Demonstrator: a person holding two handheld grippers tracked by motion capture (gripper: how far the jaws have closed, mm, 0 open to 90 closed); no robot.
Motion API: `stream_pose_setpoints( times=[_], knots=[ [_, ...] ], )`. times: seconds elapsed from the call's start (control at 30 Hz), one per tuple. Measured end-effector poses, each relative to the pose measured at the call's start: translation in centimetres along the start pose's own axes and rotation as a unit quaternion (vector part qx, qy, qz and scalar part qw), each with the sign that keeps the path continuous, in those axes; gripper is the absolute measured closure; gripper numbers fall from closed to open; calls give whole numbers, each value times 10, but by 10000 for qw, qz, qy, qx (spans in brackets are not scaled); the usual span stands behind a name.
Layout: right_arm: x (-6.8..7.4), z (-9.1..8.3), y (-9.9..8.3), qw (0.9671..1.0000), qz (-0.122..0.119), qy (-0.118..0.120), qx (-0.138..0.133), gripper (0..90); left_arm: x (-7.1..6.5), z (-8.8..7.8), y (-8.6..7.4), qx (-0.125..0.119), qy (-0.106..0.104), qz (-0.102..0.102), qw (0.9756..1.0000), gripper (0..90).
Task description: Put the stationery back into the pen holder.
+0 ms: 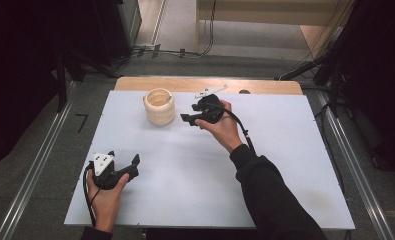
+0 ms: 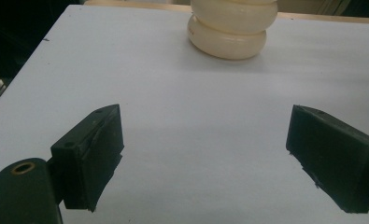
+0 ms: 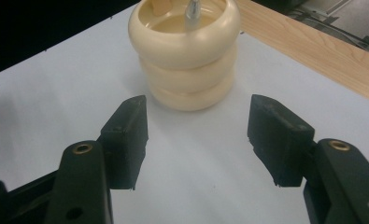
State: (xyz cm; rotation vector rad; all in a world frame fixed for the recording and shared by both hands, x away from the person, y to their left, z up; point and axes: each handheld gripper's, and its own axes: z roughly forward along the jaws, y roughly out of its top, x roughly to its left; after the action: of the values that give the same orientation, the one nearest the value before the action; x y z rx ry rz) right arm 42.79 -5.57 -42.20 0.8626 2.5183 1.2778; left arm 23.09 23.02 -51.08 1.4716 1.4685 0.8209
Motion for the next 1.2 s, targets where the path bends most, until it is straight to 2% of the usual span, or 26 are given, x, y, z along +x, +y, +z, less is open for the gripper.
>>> stream_pose_setpoints(
  times=[0.3, 1.2],
  knots=[
    [-3, -7, -11, 10000, 37, -19, -9, 340, -1, 1, 0, 14, -15, 24, 10000, 115],
    [-6, -17, -29, 9999, 59, -104, 107, 336, -2, 3, -1, 46, -20, 34, 10000, 115]
  ],
)
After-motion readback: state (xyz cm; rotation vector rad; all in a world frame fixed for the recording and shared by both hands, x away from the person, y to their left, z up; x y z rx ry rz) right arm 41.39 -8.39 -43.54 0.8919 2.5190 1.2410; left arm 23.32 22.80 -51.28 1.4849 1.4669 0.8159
